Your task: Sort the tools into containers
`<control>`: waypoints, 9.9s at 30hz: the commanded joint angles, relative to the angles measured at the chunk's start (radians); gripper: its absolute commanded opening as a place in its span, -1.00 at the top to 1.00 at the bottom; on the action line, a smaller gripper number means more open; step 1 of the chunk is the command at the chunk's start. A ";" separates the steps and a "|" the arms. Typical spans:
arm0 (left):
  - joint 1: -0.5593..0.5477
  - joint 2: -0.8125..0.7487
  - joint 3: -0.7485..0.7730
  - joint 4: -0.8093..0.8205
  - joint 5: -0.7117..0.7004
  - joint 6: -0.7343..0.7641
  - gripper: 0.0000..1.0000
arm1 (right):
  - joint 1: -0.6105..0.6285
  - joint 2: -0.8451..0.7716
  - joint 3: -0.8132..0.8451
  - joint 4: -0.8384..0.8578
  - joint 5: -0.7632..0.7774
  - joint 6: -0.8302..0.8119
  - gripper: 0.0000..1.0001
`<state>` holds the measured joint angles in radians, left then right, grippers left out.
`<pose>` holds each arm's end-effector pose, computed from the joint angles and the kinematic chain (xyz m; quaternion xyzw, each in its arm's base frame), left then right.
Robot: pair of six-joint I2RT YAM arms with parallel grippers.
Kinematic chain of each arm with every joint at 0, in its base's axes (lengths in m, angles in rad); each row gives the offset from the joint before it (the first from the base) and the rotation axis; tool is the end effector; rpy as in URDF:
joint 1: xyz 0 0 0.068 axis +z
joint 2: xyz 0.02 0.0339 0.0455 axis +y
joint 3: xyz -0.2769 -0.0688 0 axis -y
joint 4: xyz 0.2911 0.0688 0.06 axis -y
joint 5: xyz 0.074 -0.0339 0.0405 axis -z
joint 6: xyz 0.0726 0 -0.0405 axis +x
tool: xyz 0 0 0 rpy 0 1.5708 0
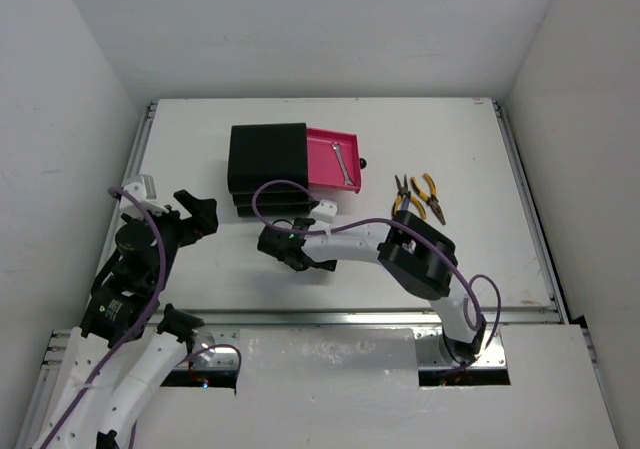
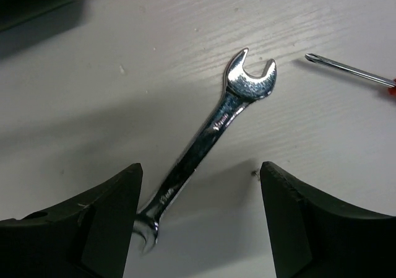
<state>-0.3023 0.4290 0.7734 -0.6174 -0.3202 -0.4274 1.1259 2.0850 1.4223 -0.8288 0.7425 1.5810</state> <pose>0.1591 -0.0257 0.3449 -0.1453 0.7790 -0.0942 0.6026 0.2305 0.3694 0.0957 0.2241 0.9039 -0.0421 0.3619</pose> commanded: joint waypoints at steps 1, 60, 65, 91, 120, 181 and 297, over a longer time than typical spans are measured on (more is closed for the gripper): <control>-0.012 -0.012 0.010 0.045 0.004 0.003 -0.73 | -0.028 0.047 0.053 0.002 0.011 0.053 -0.47; -0.023 -0.009 0.010 0.039 -0.011 -0.004 -0.74 | -0.075 -0.773 -0.401 0.737 -0.347 -1.351 1.00; -0.023 -0.009 0.012 0.038 -0.014 -0.005 -0.74 | -0.273 -0.752 -0.280 0.783 -0.505 -1.475 1.00; -0.024 -0.013 0.013 0.030 -0.039 -0.016 -0.75 | -0.603 -0.238 0.106 0.862 -0.911 -1.742 1.00; -0.024 0.011 0.012 0.035 -0.025 -0.010 -0.75 | -0.911 -0.286 0.122 0.371 -0.643 -1.043 -0.39; -0.024 0.017 0.012 0.036 -0.025 -0.008 -0.75 | -0.913 -0.250 -0.425 1.366 -1.402 -0.348 0.05; -0.024 -0.009 0.004 0.048 -0.005 -0.001 -0.76 | -0.762 -0.011 -0.267 1.571 -1.378 -0.277 -0.10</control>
<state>-0.3161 0.4301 0.7731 -0.6167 -0.3347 -0.4416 0.3843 2.1033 1.2015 0.6891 -0.6319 1.3170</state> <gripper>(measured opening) 0.879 0.548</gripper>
